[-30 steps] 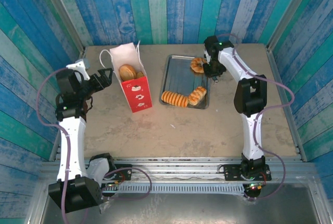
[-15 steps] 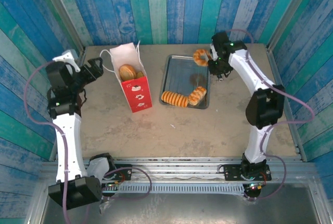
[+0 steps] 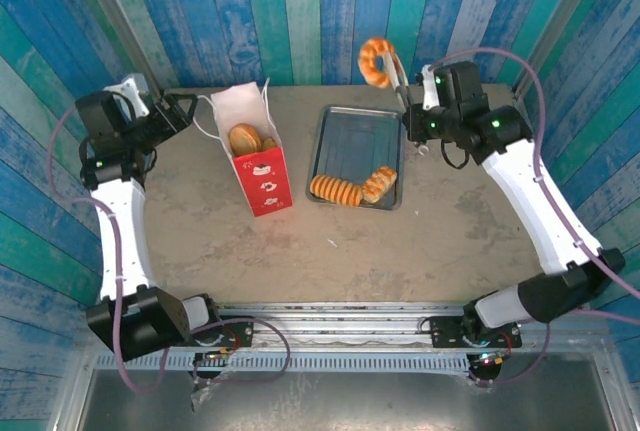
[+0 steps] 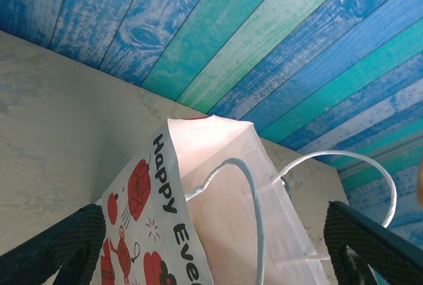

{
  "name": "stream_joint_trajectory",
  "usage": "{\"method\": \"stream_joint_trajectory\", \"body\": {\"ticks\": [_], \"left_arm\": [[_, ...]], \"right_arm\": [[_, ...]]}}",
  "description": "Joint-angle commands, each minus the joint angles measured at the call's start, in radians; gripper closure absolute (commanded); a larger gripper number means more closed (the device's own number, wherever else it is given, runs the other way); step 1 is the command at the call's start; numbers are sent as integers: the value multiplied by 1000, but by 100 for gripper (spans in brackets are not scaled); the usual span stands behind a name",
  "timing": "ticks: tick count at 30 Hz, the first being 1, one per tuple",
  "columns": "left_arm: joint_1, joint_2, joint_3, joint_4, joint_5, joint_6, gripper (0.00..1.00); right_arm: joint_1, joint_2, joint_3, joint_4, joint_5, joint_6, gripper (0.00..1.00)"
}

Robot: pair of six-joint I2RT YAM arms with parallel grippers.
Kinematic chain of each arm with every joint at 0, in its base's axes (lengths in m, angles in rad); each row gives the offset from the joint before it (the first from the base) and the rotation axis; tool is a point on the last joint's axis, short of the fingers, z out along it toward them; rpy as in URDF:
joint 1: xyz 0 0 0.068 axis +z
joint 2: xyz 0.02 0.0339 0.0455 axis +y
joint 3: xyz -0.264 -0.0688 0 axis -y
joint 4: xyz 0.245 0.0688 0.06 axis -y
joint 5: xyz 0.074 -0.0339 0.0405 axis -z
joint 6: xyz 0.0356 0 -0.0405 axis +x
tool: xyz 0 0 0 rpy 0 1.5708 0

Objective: Place the fake bread into the paper bag

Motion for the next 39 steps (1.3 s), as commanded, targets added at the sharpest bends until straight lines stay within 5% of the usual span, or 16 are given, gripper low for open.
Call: {"method": "stream_joint_trajectory", "body": {"ticks": [1, 12, 24, 39], "left_arm": [[0, 64, 46, 3, 79, 23, 17], [-8, 125, 65, 32, 145, 21, 43], [-9, 104, 47, 46, 125, 36, 98], [-8, 36, 32, -2, -6, 85, 100]], "right_arm": [[67, -51, -6, 137, -36, 51, 95], [363, 43, 163, 202, 19, 72, 95], [527, 312, 400, 240, -30, 77, 95], [538, 492, 523, 105, -23, 113, 95]]}}
